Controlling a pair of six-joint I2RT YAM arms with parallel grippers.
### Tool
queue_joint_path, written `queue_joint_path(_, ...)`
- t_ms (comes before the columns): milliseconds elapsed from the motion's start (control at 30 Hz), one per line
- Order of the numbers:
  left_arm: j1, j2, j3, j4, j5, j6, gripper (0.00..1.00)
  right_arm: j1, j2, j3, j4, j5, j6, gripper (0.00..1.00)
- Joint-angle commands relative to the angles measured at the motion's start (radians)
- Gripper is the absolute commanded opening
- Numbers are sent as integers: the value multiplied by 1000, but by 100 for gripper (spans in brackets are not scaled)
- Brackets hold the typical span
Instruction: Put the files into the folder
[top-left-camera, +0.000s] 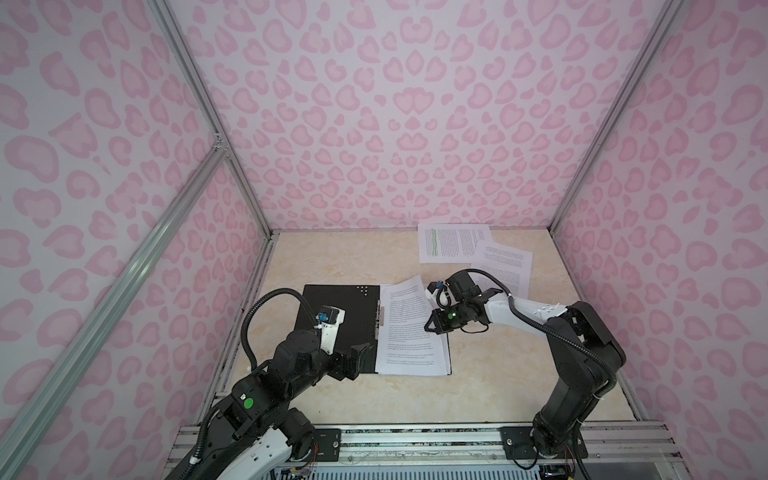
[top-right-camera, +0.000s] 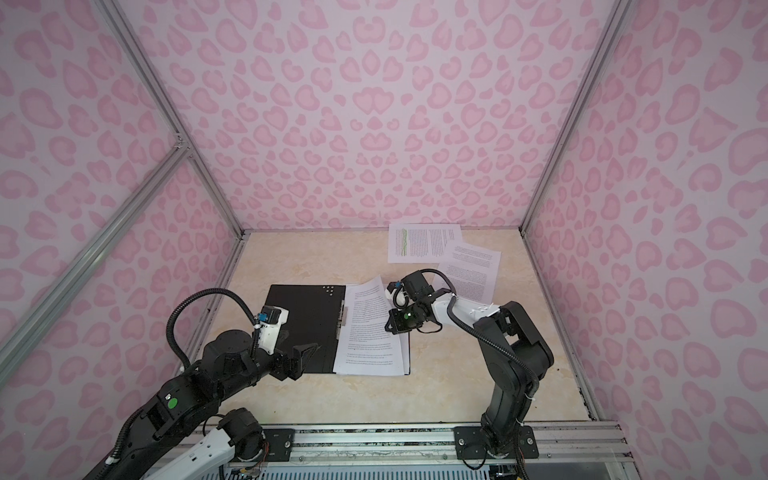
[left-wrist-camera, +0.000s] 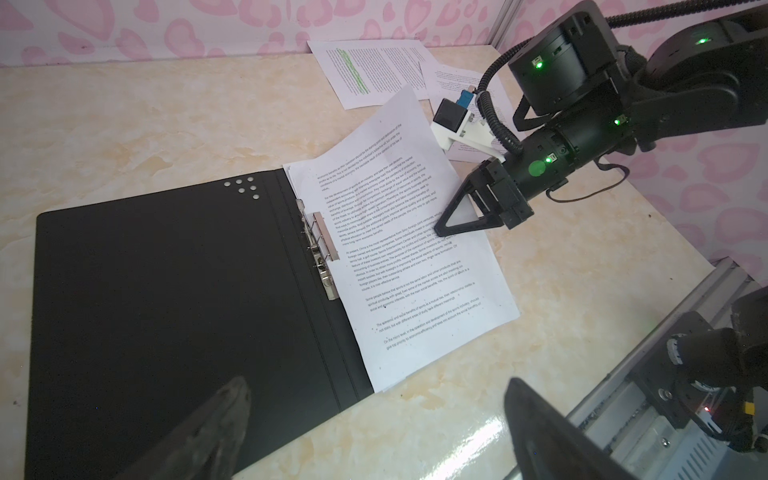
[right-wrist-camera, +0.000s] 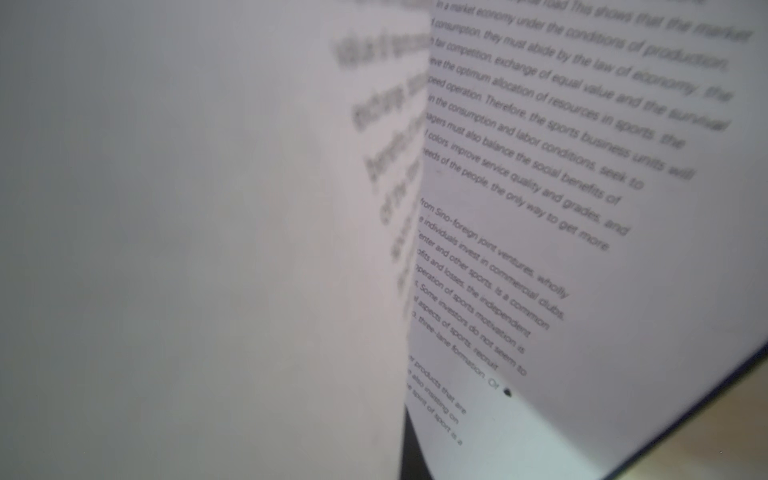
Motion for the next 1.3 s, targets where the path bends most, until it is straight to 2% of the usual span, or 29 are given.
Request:
queue_joint_path(0,1,2,2,16,7,8,97,4,11,9,-25,8,-20,0)
queue_joint_path(67,1,4,2,16,9,9,97,4,9,10,-29,19,-22,0)
queue_joint_path(267,2,8,2,16,9,9,97,-13,-4,-12,-2,28,5,27)
queue_joint_path(433,1,7,1,16,9,9,97,-58,-30,-63,86,-9,65,35)
queue_joint_path(600,1,10,2,17,10,8,97,-66,-30,-74,118,-4,89,35)
queue_joint_path(967,1,10,0,18,17,7,97,-77,-14,-79,151,20,118,14)
queue_joint_path(1267,1,11,-1,19,23,9,97,-77,-11,-85,180,29,131,12)
